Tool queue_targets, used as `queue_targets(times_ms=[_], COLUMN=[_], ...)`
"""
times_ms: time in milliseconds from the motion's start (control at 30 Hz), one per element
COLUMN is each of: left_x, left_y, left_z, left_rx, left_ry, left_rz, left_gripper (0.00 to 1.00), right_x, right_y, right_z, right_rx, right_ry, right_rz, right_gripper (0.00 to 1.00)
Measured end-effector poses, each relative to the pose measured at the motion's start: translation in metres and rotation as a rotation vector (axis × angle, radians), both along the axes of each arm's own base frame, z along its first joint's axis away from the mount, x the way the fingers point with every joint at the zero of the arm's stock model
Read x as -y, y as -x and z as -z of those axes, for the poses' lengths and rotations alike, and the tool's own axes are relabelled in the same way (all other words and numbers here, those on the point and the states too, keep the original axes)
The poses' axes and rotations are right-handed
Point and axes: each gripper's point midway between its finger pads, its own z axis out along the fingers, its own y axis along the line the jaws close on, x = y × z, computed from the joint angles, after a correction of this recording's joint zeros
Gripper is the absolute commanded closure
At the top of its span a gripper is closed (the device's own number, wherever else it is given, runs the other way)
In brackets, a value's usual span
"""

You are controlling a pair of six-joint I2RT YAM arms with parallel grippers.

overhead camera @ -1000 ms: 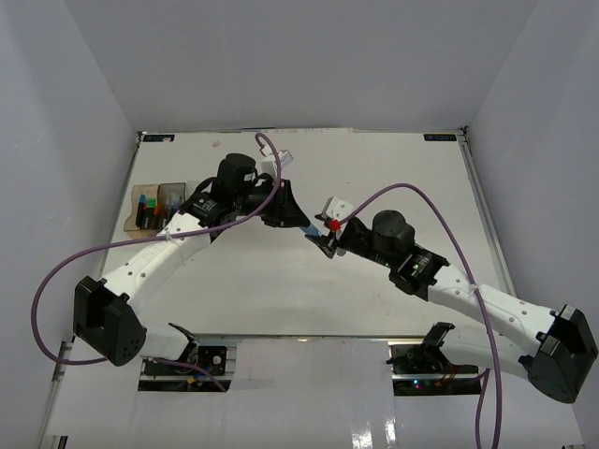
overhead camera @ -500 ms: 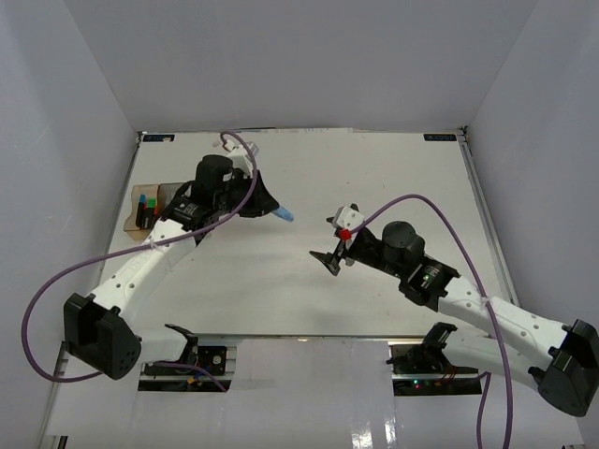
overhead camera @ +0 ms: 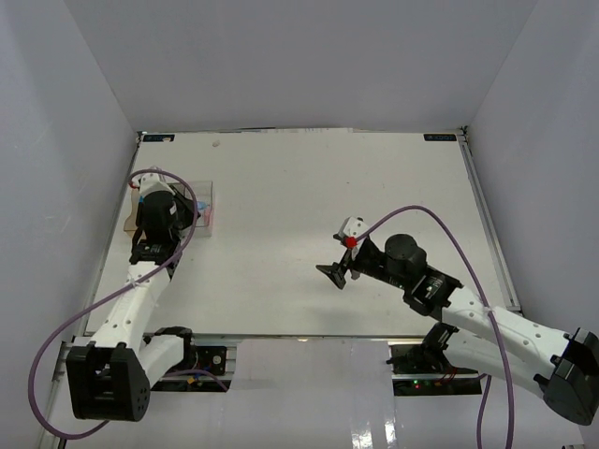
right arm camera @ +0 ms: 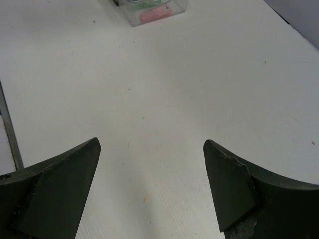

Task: Sort the stationery into containers
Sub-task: Place the pen in the storage box.

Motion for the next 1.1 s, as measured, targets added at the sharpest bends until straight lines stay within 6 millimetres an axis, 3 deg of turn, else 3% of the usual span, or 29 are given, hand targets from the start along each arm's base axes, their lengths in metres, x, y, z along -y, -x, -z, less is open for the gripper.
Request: queue_targets(times_ms=[233, 367, 600, 900, 1100], left_x=[-0.029, -0.040, -0.042, -0.038, -0.030], left_y=[-0.032, -0.049, -0.058, -0.056, -0.039], left_z=[0.015, 0.039, 0.079, 0.074, 0.035], left_rx=[0.049, 0.022, -0.060, -0.055, -0.036], left_ry=[0.068, 0.096, 0.127, 0.155, 0.137], left_rz=[-0.115, -0.156, -0.176, -0.166, -0.102], left_gripper=[0.84, 0.83, 0.47, 0.21, 0.05], right_x=[0.006, 0.009, 0.014, 0.016, 0.027], right_y=[0.005, 0.007, 0.009, 0.008, 0.002], right_z=[-0.007, -0.013, -0.009, -0.008, -0.008], right_rx=[0.014, 0.021, 0.019, 0.012, -0.023], right_ry=[-0.031, -0.052, -0.057, -0.057, -0.050], right_rz=[0.002, 0.007, 0.022, 0.033, 0.115], right_gripper=[0.10, 0.10, 0.10, 0.10, 0.10])
